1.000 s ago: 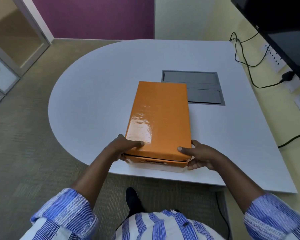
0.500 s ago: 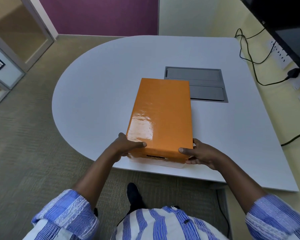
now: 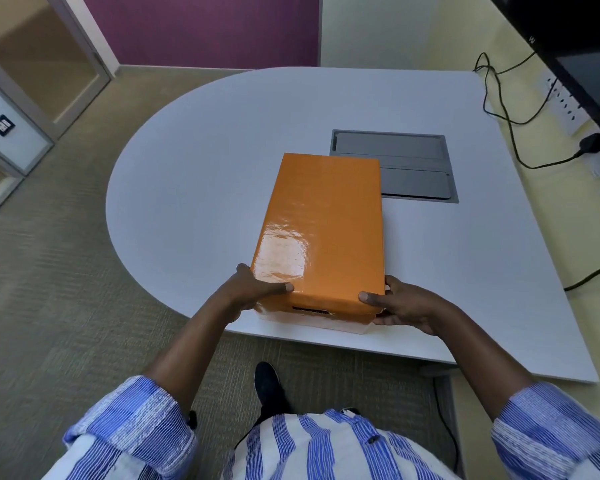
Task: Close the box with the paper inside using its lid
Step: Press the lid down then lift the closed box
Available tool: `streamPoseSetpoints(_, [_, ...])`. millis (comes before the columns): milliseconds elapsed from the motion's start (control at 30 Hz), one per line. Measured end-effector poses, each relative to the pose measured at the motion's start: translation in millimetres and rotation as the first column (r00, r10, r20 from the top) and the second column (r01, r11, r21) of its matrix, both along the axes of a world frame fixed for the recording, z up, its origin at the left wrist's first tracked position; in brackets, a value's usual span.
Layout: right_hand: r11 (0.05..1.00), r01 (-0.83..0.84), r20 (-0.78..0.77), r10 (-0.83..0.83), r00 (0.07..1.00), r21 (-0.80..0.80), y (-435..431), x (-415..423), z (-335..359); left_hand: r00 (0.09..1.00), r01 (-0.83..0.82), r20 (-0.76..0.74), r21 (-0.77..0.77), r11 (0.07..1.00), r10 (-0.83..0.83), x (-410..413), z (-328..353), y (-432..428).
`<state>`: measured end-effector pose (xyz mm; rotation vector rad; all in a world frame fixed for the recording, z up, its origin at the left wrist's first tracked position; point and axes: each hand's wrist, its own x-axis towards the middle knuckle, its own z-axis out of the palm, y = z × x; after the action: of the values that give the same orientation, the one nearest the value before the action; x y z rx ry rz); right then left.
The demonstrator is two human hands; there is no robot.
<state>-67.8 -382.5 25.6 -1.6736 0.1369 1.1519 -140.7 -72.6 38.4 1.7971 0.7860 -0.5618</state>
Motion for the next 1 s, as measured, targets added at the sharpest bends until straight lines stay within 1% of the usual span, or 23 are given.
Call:
streamPoseSetpoints(100, [1.0, 0.004, -0.014, -0.004, 1.0, 0.01, -2, -2, -3, 1.0, -0.002, -0.005, 0.017, 1.0, 0.002, 1, -3, 0])
streamPoseSetpoints(233, [0.999, -0.033, -0.014, 0.033, 0.999, -0.004, -2, 2, -2, 0.999, 0.02, -0.027, 0.02, 1.0, -0.02, 4, -4, 3])
streamPoseSetpoints(367, [0.974, -0.186, 0.015, 0.189, 0.982, -0.127, 0, 1, -4, 0.989, 0.133, -0.07, 0.074, 0.988, -0.128, 3, -7, 3])
streamPoseSetpoints(467, [0.982, -0.154, 0.013, 0.156, 0.988, -0.108, -1, -1, -8, 0.985, 0.166, -0.058, 0.033, 0.986, -0.164, 1, -12, 3])
streamPoseSetpoints(567, [0.984, -0.144, 0.006, 0.146, 0.989, -0.104, -2, -2, -13, 0.979, 0.2, -0.042, 0.026, 0.979, -0.199, 1, -15, 5])
streamPoseSetpoints(667, [0.974, -0.167, 0.004, 0.169, 0.986, -0.153, 0, -2, -15, 0.969, 0.221, -0.127, 0.071, 0.973, -0.211, 1, -18, 3])
streamPoseSetpoints(767, [0.94, -0.244, 0.027, 0.257, 0.966, -0.238, 3, 3, -8, 0.948, 0.263, -0.208, 0.087, 0.961, -0.24, 4, -17, 4])
streamPoseSetpoints(833, [0.921, -0.273, 0.025, 0.291, 0.956, -0.276, 3, 6, -5, 0.937, 0.286, -0.229, 0.069, 0.956, -0.264, 6, -15, 6])
streamPoseSetpoints(933, [0.914, -0.277, -0.016, 0.285, 0.958, -0.297, 5, 8, -4, 0.924, 0.322, -0.244, 0.074, 0.944, -0.296, 7, -16, 7])
streamPoseSetpoints(1000, [0.887, -0.321, -0.034, 0.329, 0.944, -0.331, 6, 10, -2, 0.916, 0.33, -0.263, 0.058, 0.942, -0.304, 8, -16, 9])
